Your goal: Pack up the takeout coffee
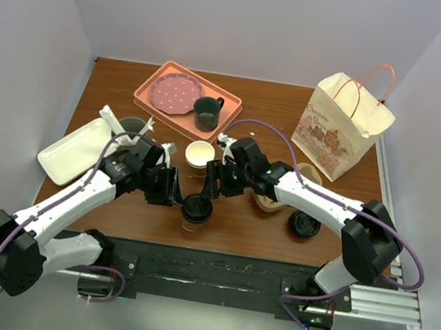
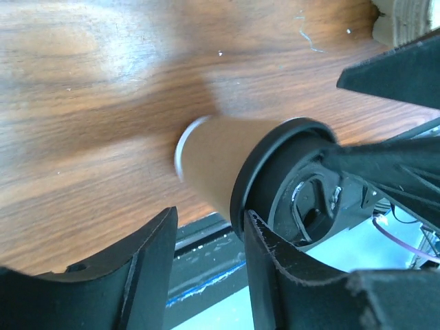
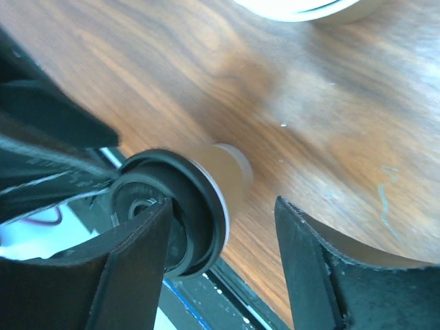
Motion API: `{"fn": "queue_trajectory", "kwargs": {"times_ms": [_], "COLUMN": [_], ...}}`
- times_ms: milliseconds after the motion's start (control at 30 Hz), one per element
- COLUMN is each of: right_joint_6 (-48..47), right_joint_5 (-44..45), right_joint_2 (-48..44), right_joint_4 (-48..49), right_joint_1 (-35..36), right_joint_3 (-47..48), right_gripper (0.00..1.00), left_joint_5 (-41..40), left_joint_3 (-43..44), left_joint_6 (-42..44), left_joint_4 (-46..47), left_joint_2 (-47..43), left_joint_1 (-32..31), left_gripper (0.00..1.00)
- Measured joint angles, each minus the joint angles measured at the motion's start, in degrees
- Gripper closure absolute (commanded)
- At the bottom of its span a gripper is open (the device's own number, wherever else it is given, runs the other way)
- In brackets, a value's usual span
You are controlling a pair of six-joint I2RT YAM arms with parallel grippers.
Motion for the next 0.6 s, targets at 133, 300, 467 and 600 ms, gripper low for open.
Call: {"fn": "queue_trajectory", "kwargs": {"times_ms": [133,300,467,600], "right_joint_6": [2.29,10.99,19.61,21.46], "right_joint_5": [2.60,5.09,6.16,6.01], "right_joint_2": [-0.33,-5.55,-15.61,-16.17], "right_joint_4": [-2.91,-2.97,1.46,4.44], "right_joint_1": [0.00,0.02,0.09,1.01], "right_joint_3": [1.46,-1.31,-9.57,-11.39], "right_gripper": [0.27,0.28,0.30,0.30], "left_joint_5": [-1.51,-2.78,-3.21,-3.45], "left_joint_3": [3.96,6.40,5.60,4.37], "left_joint_6": [0.37,0.83,1.33,1.51], "left_joint_4": [-2.80,-3.69,-4.00,-4.13], "left_joint_2": [0.00,0.00,0.00,-0.02], "left_joint_1": [-0.15,-0.15,-0.15,-0.15], "left_gripper": [0.50,0.50,0.50,0.50]}}
